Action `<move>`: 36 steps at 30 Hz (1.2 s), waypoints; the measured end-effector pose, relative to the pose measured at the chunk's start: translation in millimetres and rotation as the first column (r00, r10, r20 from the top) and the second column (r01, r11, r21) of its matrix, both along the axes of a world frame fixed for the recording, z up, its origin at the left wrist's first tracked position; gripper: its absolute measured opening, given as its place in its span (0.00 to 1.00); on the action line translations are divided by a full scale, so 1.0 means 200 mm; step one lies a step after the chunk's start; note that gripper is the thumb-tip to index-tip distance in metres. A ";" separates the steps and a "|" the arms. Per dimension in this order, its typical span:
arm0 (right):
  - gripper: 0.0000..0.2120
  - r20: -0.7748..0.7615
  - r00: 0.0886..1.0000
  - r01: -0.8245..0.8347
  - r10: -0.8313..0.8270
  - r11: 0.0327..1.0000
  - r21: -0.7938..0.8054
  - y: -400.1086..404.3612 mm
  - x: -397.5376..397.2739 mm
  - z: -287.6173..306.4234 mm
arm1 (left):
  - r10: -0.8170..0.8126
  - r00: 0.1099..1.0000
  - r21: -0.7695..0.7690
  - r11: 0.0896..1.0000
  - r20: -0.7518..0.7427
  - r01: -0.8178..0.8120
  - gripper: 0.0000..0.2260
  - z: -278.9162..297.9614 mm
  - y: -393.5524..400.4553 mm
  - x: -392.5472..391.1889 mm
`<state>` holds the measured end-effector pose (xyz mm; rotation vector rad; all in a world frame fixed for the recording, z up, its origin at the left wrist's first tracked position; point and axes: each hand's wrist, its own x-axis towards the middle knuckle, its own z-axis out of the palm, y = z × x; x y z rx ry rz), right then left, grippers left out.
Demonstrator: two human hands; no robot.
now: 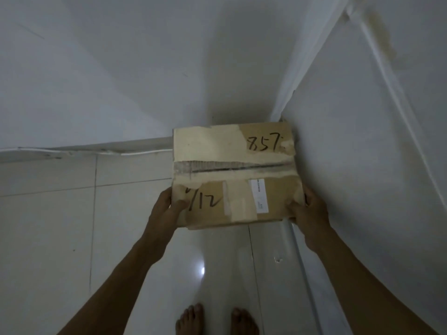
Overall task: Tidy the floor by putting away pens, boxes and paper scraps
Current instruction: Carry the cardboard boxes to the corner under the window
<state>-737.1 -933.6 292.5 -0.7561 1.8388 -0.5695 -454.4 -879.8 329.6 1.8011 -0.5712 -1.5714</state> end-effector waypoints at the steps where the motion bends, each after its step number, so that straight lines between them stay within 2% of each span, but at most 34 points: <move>1: 0.26 -0.003 1.000 -0.003 0.003 1.000 -0.002 0.00 0.00 -0.02 | -0.014 1.000 0.007 1.000 0.016 0.014 0.21 -0.03 0.00 0.00; 8: 0.27 -0.008 1.000 0.003 -0.003 1.000 0.011 0.02 -0.03 -0.11 | -0.018 0.997 0.060 0.998 0.069 0.014 0.26 -0.13 0.05 -0.05; 18: 0.26 -0.030 0.997 -0.067 0.070 0.995 0.074 0.08 -0.05 -0.09 | -0.124 0.980 0.108 0.988 0.157 0.108 0.31 -0.07 0.06 -0.09; 21: 0.25 -0.047 0.997 -0.052 0.057 0.995 0.088 0.09 -0.04 -0.02 | -0.120 0.980 0.170 0.981 0.157 0.093 0.26 -0.03 0.08 -0.09; 22: 0.27 -0.078 0.996 -0.039 0.045 0.996 0.086 0.11 -0.03 0.02 | -0.121 0.979 0.183 0.979 0.164 0.090 0.24 0.00 0.09 -0.10; 24: 0.32 -0.146 0.989 -0.007 0.018 0.997 0.075 0.16 0.00 0.10 | -0.120 0.977 0.219 0.972 0.177 0.080 0.26 0.07 0.13 -0.12; 26: 0.30 -0.180 0.984 -0.006 0.011 1.000 0.030 0.23 0.06 0.21 | -0.128 0.969 0.229 0.970 0.210 0.079 0.28 0.19 0.18 -0.14; 31: 0.27 -0.101 0.992 -0.082 0.079 0.996 -0.031 0.38 0.28 0.61 | -0.181 0.946 0.178 0.975 0.269 0.136 0.21 0.58 0.38 -0.11; 36: 0.24 -0.026 0.965 -0.262 0.261 0.956 -0.134 0.46 0.53 1.13 | -0.125 0.935 0.073 0.992 0.331 0.106 0.19 1.04 0.51 -0.03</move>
